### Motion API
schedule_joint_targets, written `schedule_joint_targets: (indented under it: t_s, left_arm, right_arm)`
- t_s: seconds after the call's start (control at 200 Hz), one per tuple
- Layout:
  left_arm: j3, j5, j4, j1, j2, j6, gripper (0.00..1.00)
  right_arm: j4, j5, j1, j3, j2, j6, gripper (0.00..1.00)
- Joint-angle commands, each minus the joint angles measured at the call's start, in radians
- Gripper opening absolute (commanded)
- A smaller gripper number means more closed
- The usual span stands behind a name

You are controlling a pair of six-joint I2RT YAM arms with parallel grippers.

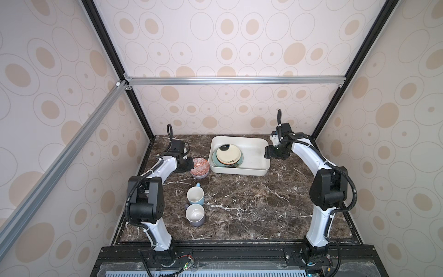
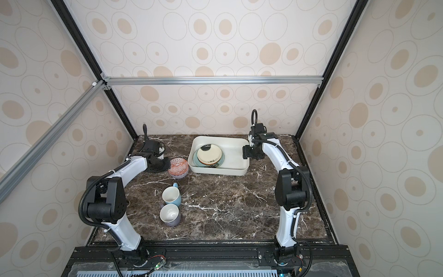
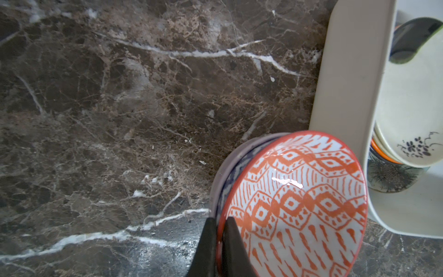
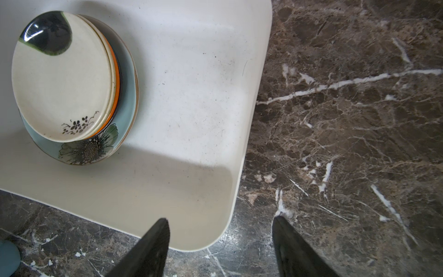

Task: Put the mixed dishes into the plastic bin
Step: 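Close the left gripper on the orange-patterned bowl rim, then lift the orange-patterned bowl with the left gripper and carry it over the bin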

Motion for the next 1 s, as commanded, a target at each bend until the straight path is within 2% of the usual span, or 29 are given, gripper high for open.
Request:
schedule_joint_targets:
  t_s: [0.0,0.13,0.57,0.995]
  left_arm:
    - [0.051,0.012,-0.024,-0.005,0.011,0.025,0.05]
    - [0.069,0.019,-0.034,-0.005,0.013,0.026,0.00]
    - [0.131,0.039,-0.060,-0.005,-0.001,0.027,0.00]
    - [0.168,0.003,-0.091,-0.001,-0.033,0.044,0.00]
  right_arm:
    - [-0.008,0.003,0.007,-0.010,-0.041,0.007,0.71]
    - [-0.006,-0.003,0.007,-0.014,-0.046,0.009,0.71]
    - [-0.001,-0.014,0.006,-0.023,-0.062,0.016,0.71]
    - [-0.011,0.000,0.006,-0.022,-0.087,0.021,0.71]
